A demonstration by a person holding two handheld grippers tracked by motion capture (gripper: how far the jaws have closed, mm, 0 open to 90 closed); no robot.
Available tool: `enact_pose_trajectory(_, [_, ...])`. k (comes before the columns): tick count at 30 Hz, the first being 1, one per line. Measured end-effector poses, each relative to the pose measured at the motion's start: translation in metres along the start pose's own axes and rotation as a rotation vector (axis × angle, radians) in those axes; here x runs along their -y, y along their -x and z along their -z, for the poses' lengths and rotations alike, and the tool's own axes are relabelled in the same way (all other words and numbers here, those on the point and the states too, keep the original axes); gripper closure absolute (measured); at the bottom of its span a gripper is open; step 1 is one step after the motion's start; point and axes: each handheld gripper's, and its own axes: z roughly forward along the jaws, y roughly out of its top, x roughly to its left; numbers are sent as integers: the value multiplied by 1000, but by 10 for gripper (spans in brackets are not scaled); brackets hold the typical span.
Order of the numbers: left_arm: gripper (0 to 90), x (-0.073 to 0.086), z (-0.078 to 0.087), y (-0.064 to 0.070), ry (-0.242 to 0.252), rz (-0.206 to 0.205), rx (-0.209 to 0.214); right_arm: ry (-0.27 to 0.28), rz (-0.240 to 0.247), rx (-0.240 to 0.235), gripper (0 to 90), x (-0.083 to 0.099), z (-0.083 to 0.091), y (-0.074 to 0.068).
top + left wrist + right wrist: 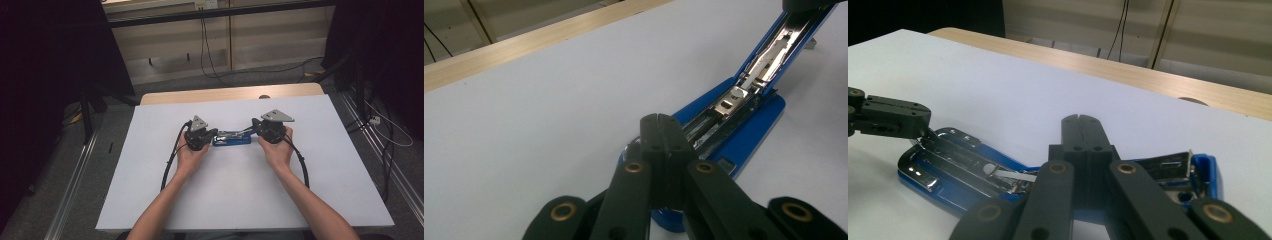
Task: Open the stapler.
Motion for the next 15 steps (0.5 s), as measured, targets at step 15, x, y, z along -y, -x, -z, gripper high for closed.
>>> enact_pose_trajectory(15, [900, 0, 0, 0, 3, -1, 2, -41, 12, 12, 900, 10, 2, 8])
